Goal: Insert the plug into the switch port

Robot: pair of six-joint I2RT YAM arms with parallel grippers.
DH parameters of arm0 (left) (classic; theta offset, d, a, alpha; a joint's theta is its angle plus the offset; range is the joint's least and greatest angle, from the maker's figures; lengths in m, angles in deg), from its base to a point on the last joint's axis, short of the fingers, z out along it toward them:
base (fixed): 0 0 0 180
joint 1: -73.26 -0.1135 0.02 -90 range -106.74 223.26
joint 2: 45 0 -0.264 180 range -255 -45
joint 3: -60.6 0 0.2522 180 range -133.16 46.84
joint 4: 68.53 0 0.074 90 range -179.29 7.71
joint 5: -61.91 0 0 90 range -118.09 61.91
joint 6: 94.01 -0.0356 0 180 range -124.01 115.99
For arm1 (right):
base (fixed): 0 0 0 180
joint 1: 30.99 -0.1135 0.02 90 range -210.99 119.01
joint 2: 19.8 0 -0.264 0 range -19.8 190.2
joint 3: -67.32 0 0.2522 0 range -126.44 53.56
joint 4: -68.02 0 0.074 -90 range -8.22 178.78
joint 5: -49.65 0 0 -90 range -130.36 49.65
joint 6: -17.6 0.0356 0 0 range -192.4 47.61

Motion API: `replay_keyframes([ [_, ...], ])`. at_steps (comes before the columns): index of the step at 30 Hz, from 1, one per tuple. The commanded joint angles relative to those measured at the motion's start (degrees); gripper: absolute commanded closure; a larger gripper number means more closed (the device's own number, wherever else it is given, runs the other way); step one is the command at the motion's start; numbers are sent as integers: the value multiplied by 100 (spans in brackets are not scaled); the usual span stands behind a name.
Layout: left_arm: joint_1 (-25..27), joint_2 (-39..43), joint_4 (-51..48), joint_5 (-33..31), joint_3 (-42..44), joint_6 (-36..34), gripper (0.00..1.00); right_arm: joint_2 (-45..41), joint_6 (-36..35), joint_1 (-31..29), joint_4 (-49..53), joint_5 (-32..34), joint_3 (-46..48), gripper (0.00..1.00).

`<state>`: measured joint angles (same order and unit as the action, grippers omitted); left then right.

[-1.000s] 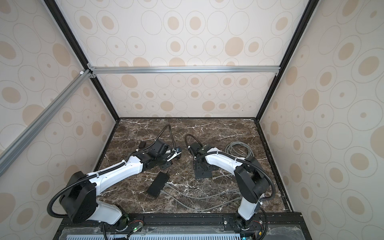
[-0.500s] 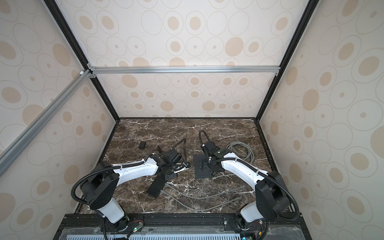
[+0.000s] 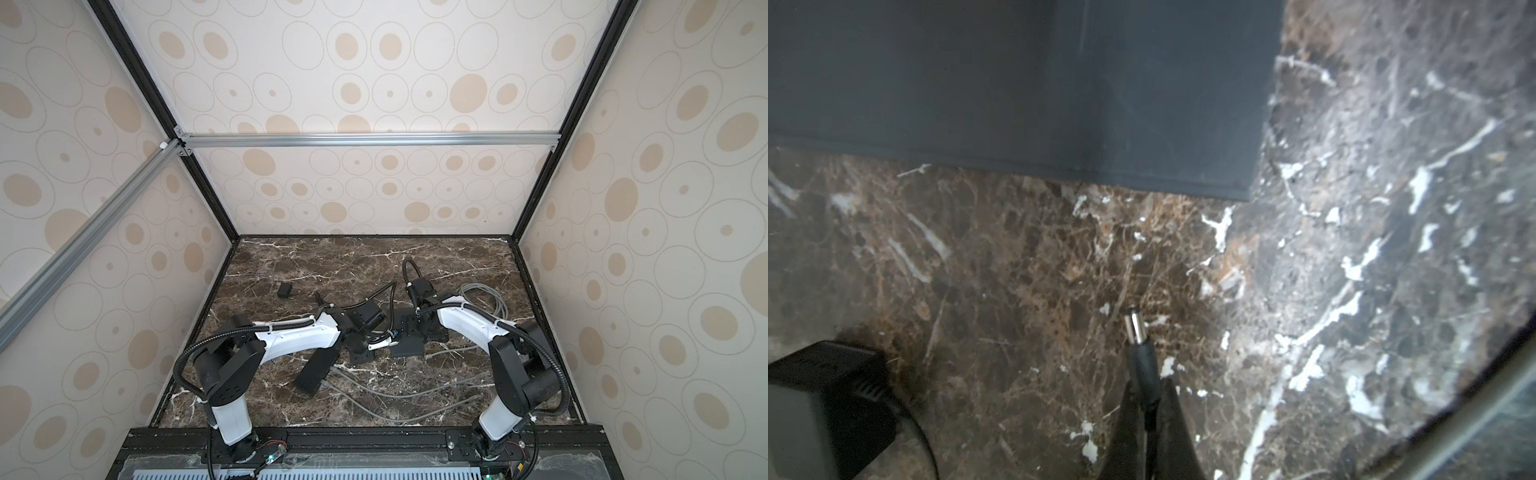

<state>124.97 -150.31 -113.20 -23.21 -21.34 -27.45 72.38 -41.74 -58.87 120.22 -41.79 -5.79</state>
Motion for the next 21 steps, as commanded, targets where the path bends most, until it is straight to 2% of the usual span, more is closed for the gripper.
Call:
replay_keyframes([
  [1, 42, -132, -230, 281, -263, 141, 100, 47, 87, 11, 73, 20, -113, 4],
  [6, 59, -258, -197, 376, -374, 217, 100, -119, 122, 56, -259, -231, 142, 10],
  [9, 59, -324, -137, 417, -393, 335, 100, -312, 184, 183, -630, -503, 446, 21],
  [12, 59, -332, -33, 441, -362, 382, 100, -435, 162, 396, -919, -842, 669, 38],
  [14, 59, -340, 10, 523, -362, 389, 100, -461, 88, 518, -1021, -1036, 762, 46],
  [21, 59, -473, 35, 606, -362, 360, 100, -552, -425, 666, -1259, -1582, 907, 48],
])
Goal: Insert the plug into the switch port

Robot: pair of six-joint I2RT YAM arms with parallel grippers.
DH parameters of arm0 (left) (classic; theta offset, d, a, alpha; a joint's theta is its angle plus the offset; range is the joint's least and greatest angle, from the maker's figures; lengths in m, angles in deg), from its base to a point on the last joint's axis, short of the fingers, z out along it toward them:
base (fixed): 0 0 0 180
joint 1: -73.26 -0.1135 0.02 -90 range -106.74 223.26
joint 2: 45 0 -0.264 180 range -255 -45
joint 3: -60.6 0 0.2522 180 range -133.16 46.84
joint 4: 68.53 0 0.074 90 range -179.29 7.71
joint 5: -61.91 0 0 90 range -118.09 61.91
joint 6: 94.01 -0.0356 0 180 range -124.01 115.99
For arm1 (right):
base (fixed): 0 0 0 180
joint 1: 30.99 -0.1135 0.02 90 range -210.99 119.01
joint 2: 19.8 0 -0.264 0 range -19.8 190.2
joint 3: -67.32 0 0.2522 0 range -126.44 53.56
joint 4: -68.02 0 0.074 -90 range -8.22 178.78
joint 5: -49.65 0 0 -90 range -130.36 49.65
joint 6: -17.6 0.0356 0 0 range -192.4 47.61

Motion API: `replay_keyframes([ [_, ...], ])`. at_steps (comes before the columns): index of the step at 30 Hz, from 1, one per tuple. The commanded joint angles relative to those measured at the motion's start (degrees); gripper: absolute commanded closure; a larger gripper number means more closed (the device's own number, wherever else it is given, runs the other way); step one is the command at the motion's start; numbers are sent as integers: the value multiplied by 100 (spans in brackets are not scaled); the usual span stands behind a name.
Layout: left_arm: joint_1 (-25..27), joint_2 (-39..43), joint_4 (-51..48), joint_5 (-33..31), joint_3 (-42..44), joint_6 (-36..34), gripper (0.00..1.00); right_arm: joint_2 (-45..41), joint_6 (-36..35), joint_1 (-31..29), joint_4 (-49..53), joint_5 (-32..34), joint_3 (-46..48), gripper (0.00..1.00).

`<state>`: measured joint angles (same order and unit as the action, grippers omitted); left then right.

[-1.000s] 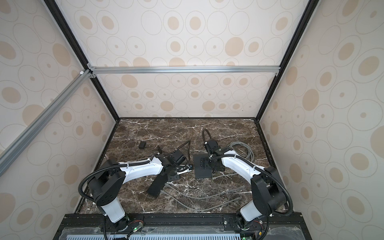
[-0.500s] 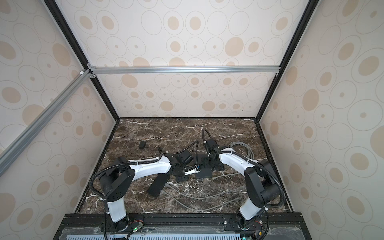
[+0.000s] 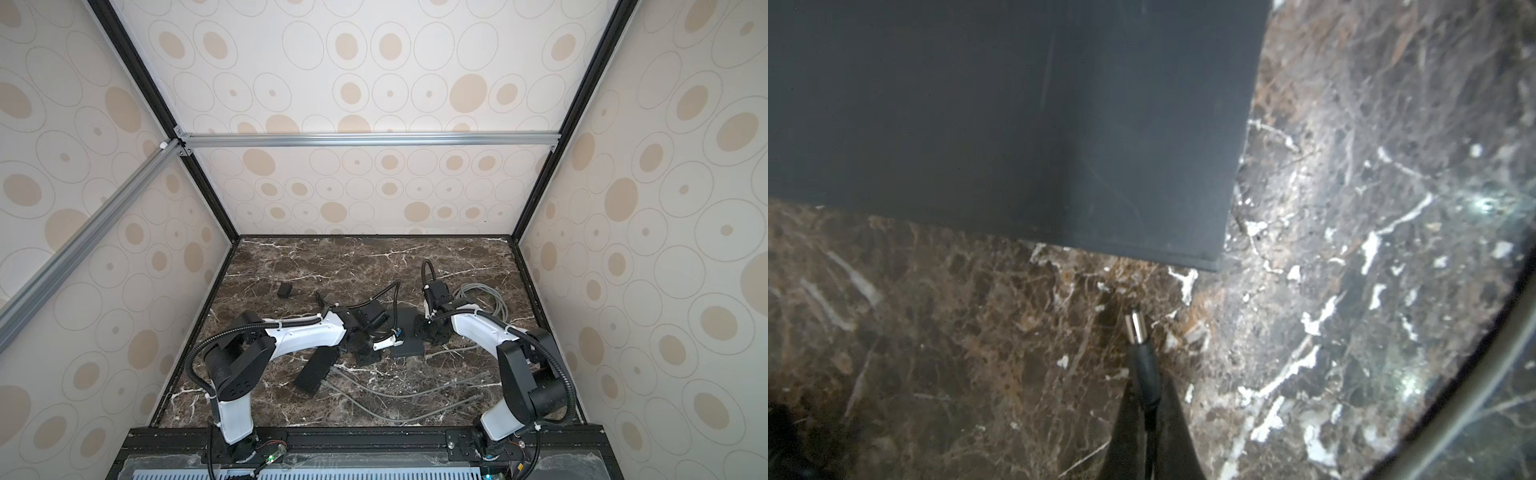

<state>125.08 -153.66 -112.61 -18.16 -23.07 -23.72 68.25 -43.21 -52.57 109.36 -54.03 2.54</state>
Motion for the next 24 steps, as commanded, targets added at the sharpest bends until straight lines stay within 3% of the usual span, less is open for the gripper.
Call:
replay_keyframes([
  [1, 48, -160, -15, 105, -190, -16, 100, -147, -306, 37, -210, -424, 99, 48],
  [19, 49, -305, 44, 76, -244, 54, 100, 50, -432, 140, -472, -954, 244, 53],
  [24, -10, -361, -422, 29, -688, -196, 100, -35, -354, 185, -645, -966, 351, 53],
])
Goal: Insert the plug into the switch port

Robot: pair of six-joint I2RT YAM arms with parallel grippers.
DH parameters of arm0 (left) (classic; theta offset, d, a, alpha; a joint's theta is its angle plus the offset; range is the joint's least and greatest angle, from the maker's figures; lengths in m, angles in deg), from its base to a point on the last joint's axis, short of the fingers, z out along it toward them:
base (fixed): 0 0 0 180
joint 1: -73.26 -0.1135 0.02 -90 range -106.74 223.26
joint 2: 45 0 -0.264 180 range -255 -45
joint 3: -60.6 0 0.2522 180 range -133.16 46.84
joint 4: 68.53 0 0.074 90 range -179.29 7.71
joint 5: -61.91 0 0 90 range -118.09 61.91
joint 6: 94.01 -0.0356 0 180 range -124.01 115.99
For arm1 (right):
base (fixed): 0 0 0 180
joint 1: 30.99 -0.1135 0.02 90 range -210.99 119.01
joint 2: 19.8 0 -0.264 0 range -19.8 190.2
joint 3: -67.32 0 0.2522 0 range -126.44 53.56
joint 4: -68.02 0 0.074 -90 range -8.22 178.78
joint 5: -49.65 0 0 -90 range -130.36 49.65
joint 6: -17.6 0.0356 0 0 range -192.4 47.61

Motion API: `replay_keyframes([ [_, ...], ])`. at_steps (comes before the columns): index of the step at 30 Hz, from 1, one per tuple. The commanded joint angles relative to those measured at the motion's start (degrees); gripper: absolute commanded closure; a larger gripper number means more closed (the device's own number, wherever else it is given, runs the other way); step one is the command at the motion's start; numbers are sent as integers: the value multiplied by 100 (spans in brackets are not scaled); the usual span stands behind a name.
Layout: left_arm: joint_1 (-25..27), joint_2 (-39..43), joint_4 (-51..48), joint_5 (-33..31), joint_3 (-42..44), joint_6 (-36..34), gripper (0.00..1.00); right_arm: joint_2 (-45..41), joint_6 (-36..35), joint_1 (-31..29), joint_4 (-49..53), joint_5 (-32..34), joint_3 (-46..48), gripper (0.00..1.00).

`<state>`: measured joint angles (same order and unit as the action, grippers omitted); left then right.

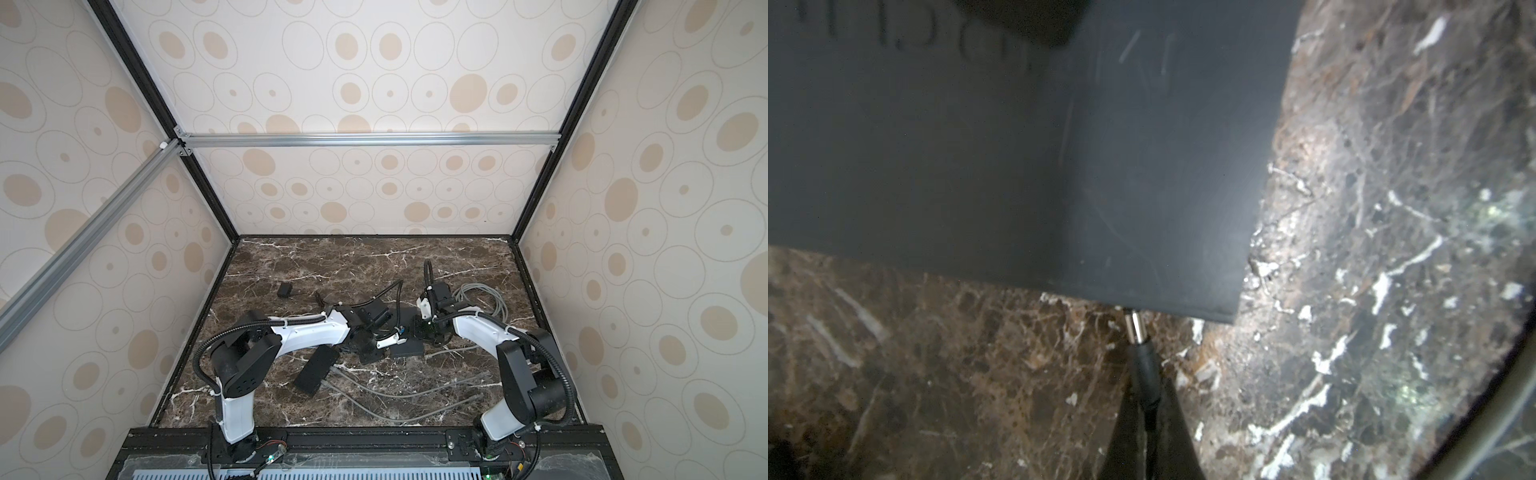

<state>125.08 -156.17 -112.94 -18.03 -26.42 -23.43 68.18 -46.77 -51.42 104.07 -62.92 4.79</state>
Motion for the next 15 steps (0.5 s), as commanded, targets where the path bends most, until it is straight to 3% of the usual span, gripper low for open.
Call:
replay_keyframes([
  [1, -25, -128, -501, 88, -421, -309, 100, -50, 27, 86, -149, -81, 163, 53],
  [11, -188, -111, -1526, 493, -976, -1233, 100, -249, 70, 155, -216, -38, 307, 52],
  [15, -180, -141, -1409, 274, -796, -1249, 100, -232, 150, 167, -293, -118, 343, 52],
])
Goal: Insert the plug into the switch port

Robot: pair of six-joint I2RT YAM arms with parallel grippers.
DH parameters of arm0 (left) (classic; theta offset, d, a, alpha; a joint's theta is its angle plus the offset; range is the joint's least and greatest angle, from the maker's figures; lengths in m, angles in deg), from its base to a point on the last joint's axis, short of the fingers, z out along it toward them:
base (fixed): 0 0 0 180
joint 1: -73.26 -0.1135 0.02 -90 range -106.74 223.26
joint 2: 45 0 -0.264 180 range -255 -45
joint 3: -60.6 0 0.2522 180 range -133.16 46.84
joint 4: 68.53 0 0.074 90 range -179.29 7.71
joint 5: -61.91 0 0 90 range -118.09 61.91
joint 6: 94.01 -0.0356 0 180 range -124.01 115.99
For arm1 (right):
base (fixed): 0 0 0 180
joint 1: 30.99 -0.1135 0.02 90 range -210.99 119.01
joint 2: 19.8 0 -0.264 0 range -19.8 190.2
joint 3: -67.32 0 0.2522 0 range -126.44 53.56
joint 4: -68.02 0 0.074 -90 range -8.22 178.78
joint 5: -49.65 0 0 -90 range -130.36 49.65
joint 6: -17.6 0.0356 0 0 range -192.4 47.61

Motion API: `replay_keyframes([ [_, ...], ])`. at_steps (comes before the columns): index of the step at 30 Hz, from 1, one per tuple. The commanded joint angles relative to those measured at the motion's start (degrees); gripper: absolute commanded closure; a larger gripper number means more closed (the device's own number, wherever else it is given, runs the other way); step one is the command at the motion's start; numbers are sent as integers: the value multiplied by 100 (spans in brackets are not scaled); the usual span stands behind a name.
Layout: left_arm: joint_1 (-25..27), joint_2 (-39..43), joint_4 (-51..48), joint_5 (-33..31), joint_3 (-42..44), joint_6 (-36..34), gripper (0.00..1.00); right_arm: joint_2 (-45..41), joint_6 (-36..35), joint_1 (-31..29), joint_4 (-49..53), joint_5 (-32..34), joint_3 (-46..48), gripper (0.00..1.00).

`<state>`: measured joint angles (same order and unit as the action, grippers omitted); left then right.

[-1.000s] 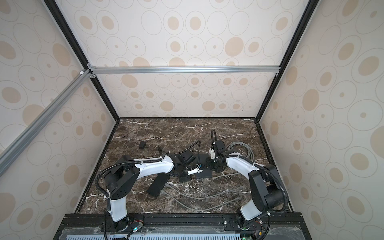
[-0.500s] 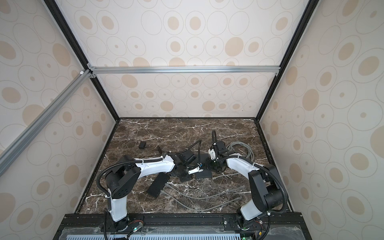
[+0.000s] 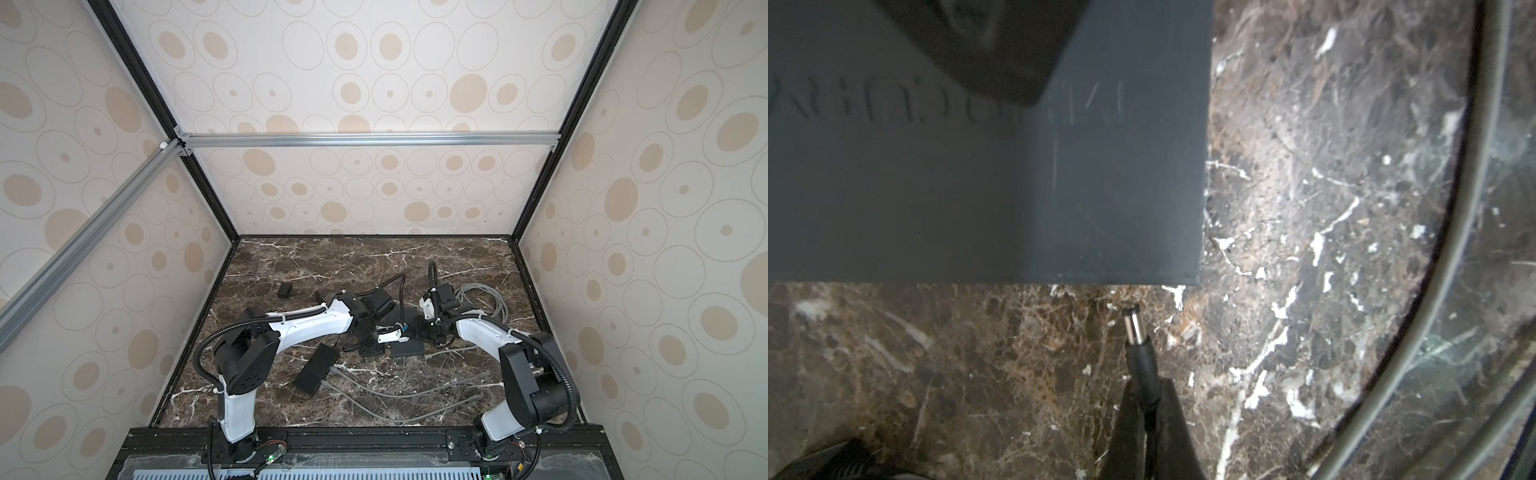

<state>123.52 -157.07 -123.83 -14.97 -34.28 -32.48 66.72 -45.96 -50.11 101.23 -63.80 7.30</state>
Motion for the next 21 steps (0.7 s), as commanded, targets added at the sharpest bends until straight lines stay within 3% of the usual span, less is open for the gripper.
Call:
replay_keyframes([
  [1, -25, -58, -281, -32, 45, -359, 100, -54, 90, 36, -28, -91, 91, 53],
  [21, -15, -672, -302, 186, -352, -20, 100, 49, 266, 37, -432, -310, 428, 54],
])
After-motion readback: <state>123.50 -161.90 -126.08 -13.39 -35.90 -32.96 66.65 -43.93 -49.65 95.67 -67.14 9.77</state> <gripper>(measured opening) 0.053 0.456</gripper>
